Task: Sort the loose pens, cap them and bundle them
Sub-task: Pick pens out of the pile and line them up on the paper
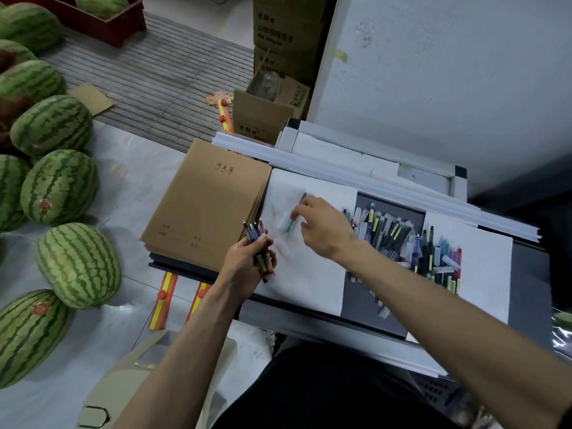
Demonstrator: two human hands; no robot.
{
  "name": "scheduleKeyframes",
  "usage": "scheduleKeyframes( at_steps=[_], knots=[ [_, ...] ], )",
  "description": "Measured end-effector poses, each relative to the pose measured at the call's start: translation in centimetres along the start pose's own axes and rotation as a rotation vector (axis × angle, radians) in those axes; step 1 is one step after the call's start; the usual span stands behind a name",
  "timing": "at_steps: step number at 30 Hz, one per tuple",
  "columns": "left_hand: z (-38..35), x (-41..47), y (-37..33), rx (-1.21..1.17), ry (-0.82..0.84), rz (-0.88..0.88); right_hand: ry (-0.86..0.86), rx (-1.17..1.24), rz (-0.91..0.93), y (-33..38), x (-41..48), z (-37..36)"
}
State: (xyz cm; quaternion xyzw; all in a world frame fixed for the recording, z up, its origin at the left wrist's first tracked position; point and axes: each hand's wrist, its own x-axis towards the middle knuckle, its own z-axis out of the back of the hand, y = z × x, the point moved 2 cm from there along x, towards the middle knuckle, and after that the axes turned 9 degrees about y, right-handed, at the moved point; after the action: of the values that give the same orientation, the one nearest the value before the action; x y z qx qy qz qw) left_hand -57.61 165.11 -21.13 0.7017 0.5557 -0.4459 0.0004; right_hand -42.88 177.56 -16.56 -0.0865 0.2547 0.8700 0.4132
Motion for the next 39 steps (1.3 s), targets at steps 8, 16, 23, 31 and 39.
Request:
scheduleKeyframes(
  at_steps=[8, 16, 23, 31, 39],
  knots=[
    [0.3, 0.0, -0.7, 0.027, -0.040, -0.019, 0.027, -0.556, 0.289, 0.4, 3.0, -0.4],
    [0.1, 0.4, -0.8, 0.009, -0.068, -0.001, -0.054, -0.621, 0.420, 0.1, 2.8, 0.5],
    [0.0, 0.4, -1.0, 0.015, 0.003, -0.017, -0.213, 0.274, 0.181, 2.1, -0.5, 2.0],
    [-1.2, 0.3, -0.1, 0.016, -0.007, -0.176, -0.245, 0.820, -0.071, 4.6, -3.0, -4.4],
    [-2.0, 0.0, 0.8, 0.343, -0.105, -0.539, -0.424, 0.829, -0.004, 6.4, -3.1, -6.9]
  ],
)
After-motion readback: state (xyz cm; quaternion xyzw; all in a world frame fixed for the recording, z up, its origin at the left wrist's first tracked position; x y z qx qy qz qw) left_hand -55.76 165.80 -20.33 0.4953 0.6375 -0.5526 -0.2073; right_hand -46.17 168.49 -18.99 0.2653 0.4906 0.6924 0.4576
